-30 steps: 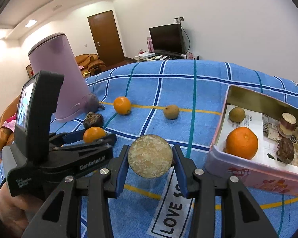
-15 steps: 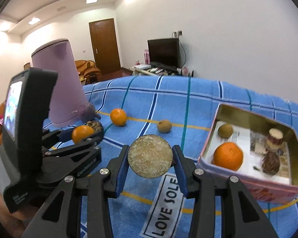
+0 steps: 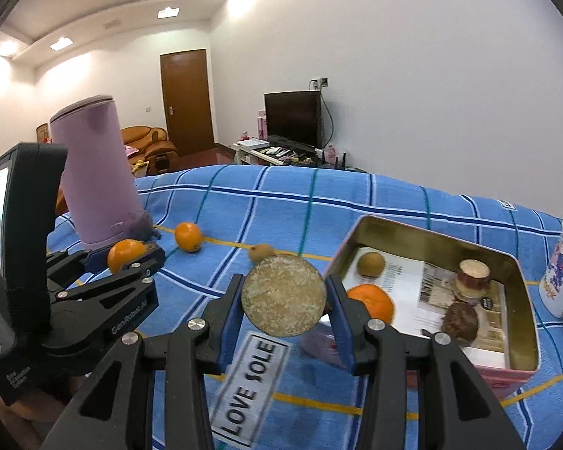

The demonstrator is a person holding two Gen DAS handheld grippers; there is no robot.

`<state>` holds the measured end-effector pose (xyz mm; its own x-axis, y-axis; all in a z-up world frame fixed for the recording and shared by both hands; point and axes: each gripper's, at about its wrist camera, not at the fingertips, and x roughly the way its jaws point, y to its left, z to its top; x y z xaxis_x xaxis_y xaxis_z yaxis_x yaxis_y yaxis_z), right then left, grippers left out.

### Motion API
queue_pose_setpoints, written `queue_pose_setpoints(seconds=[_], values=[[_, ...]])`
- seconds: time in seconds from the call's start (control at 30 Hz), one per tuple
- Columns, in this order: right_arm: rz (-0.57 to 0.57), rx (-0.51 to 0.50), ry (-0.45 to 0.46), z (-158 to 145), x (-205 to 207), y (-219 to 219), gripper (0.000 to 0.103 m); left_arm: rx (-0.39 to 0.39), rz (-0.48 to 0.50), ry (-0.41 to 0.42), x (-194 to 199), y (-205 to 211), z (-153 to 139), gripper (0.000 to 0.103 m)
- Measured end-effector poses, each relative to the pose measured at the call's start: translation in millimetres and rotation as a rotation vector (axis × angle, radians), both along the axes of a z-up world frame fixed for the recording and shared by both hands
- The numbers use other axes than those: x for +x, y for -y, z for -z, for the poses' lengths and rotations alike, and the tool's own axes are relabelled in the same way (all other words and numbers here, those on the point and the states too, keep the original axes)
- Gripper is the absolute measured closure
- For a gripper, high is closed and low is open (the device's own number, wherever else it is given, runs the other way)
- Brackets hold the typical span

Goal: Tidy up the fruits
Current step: 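Carry the orange and wrapped tea cake over the pink tin box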

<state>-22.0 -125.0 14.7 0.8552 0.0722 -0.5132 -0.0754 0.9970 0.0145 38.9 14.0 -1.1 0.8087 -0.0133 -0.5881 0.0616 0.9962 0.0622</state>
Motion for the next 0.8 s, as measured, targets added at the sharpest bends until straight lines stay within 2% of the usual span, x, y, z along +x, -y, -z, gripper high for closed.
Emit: queue_pose_setpoints(seconds=[0.43,0.8], values=[[0.035,0.012,0.012,-4.0,-5.3,35.7,0.058,-0.018,0.041,0.034,-10.4,36.5,-11.8,0.063],[0.079,0.020,0.022,-8.3,-10.6,65.4,0.058,-0.004,0.080,0.050,-12.6,69.5,-15.4,0.063]])
